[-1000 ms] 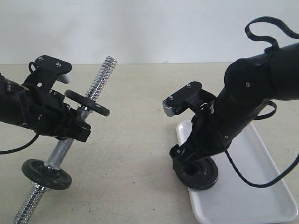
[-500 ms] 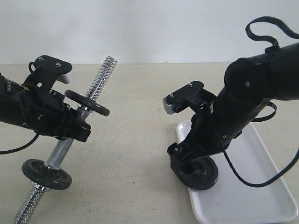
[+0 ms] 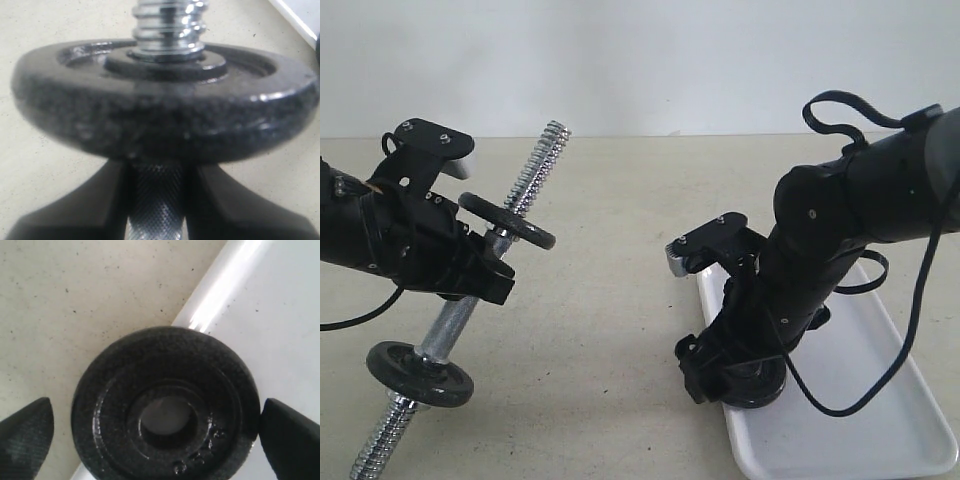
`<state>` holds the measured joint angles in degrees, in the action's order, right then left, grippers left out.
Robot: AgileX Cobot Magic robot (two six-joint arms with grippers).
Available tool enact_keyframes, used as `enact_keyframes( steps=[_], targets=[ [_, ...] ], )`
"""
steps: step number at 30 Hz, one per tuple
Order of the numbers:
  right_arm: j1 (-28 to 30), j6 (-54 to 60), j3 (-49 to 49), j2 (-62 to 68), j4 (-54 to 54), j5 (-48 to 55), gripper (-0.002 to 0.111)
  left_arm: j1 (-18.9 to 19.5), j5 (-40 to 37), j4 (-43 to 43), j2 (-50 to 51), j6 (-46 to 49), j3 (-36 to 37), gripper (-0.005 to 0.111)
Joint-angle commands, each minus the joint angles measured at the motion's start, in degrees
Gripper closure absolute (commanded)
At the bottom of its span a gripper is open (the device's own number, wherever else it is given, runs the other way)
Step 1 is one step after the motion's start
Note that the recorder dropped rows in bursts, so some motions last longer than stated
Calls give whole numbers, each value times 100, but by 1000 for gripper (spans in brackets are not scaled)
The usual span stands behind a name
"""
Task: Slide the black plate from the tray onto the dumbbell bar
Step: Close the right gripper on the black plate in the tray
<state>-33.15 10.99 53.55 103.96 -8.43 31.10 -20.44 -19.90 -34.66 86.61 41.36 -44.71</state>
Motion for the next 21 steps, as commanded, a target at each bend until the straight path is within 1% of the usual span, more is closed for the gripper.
enact_keyframes(
  steps=[1, 21],
  targets=[
    [-1, -114, -26, 8, -23, -1, 6, -16, 507, -383, -214, -16, -186, 102],
    [-1, -209, -26, 8, 42, 84, 6, -16, 484, -383, -214, -3, -186, 102]
  ],
)
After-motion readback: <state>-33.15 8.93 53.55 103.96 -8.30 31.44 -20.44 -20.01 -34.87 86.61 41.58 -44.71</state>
